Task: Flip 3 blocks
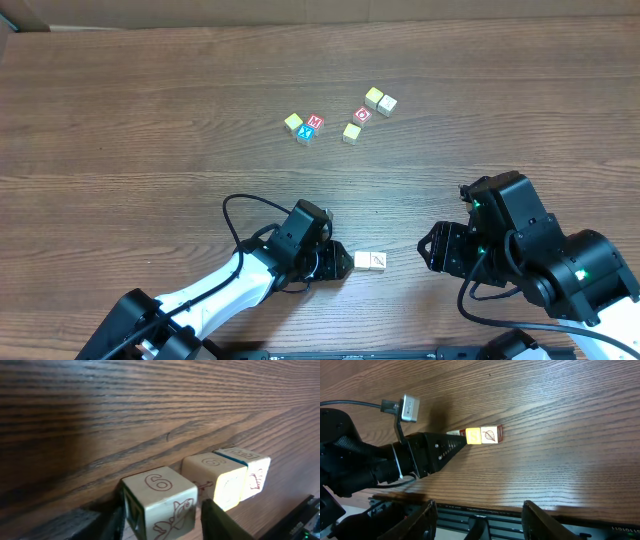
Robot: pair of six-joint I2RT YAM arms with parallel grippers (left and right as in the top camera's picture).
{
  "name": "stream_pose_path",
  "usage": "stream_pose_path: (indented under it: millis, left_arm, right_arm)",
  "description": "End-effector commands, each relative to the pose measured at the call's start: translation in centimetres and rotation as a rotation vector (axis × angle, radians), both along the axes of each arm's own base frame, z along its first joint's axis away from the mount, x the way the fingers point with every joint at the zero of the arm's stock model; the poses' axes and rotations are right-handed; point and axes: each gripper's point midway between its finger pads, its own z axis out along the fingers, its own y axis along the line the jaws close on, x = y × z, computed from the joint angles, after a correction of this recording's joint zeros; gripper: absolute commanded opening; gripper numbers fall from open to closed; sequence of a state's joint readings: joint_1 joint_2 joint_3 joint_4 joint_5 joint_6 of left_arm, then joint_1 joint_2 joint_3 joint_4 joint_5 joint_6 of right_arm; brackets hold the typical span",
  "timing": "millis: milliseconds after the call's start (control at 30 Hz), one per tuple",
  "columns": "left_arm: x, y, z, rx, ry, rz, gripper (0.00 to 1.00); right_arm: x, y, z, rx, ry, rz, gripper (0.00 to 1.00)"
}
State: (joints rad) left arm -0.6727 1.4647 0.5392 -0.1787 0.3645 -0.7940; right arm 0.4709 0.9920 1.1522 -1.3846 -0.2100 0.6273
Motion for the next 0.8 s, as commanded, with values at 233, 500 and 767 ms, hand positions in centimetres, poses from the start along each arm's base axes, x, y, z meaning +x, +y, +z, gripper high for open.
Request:
stream_pose_path:
  millis: [233, 500, 767]
  left_arm:
    - [0.1, 0.6, -0.6, 0.034, -0.016, 0.002, 0.50]
    - [0.2, 0.5, -0.4, 0.031, -0.031, -0.003, 0.55]
    - [1.0, 0.9, 1.4, 0.035, -0.117, -0.006, 0.63]
  right_arm:
    - [0.3, 0.0, 1.1, 0.016, -0.036, 0.001, 0.56]
    - [0.3, 0.0, 1.1, 0.016, -0.036, 0.001, 0.56]
    - [0.3, 0.0, 1.1, 0.016, -0.037, 0.001, 0.57]
